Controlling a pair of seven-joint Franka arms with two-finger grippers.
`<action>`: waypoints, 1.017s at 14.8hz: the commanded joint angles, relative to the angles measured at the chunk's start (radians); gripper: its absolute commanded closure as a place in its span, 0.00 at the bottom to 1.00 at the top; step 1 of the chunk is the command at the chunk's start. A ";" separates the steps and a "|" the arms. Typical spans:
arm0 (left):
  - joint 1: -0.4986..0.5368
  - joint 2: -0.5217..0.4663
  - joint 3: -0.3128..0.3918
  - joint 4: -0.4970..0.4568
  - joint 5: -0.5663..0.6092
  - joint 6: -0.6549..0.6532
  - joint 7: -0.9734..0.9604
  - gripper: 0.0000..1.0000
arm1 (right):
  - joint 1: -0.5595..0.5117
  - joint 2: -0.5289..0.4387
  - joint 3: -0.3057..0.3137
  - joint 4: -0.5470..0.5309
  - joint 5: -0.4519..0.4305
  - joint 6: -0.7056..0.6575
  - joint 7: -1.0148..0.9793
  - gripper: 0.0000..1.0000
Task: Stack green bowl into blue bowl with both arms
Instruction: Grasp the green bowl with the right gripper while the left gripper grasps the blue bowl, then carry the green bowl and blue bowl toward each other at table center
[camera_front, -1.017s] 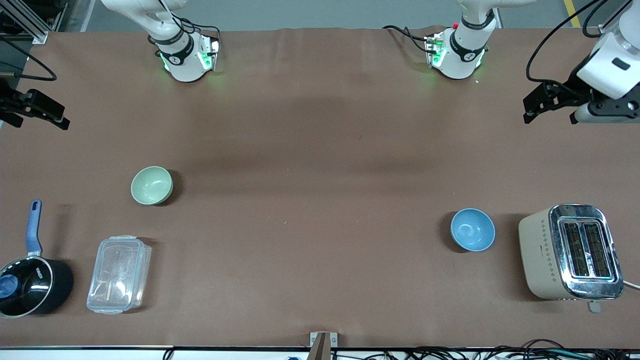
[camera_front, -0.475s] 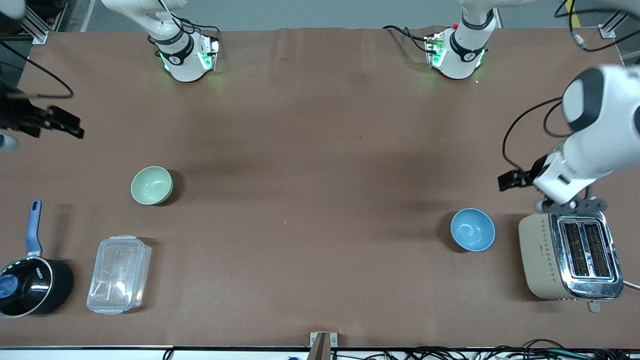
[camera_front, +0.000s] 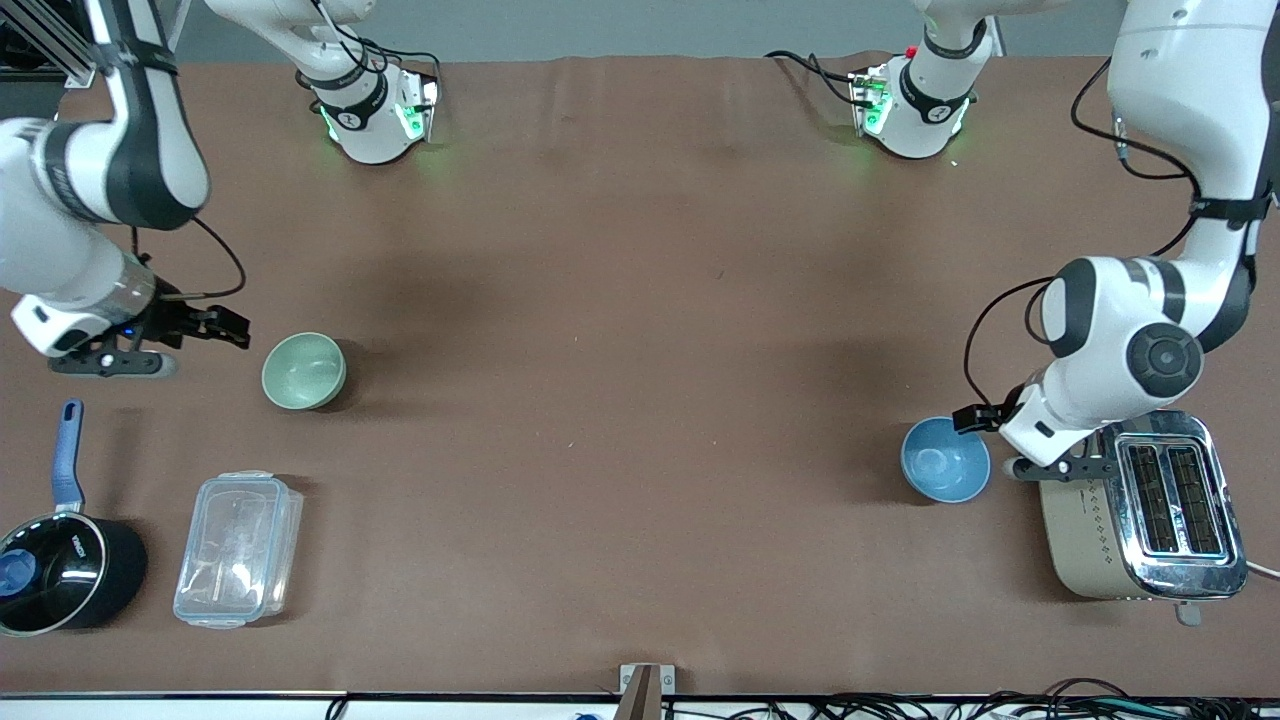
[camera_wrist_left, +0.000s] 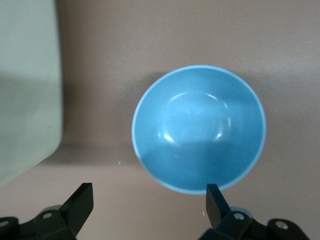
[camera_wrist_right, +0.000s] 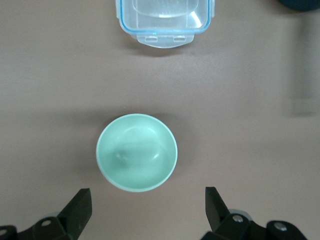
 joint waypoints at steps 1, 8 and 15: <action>0.006 0.043 -0.001 0.007 0.021 0.048 -0.009 0.12 | -0.047 0.061 0.012 -0.083 -0.019 0.143 -0.050 0.00; 0.014 0.143 -0.003 0.050 0.016 0.154 -0.059 0.71 | -0.075 0.249 0.013 -0.091 -0.019 0.326 -0.061 0.05; -0.175 0.111 -0.084 0.053 0.022 0.119 -0.457 0.99 | -0.073 0.261 0.016 -0.158 -0.007 0.420 -0.052 0.79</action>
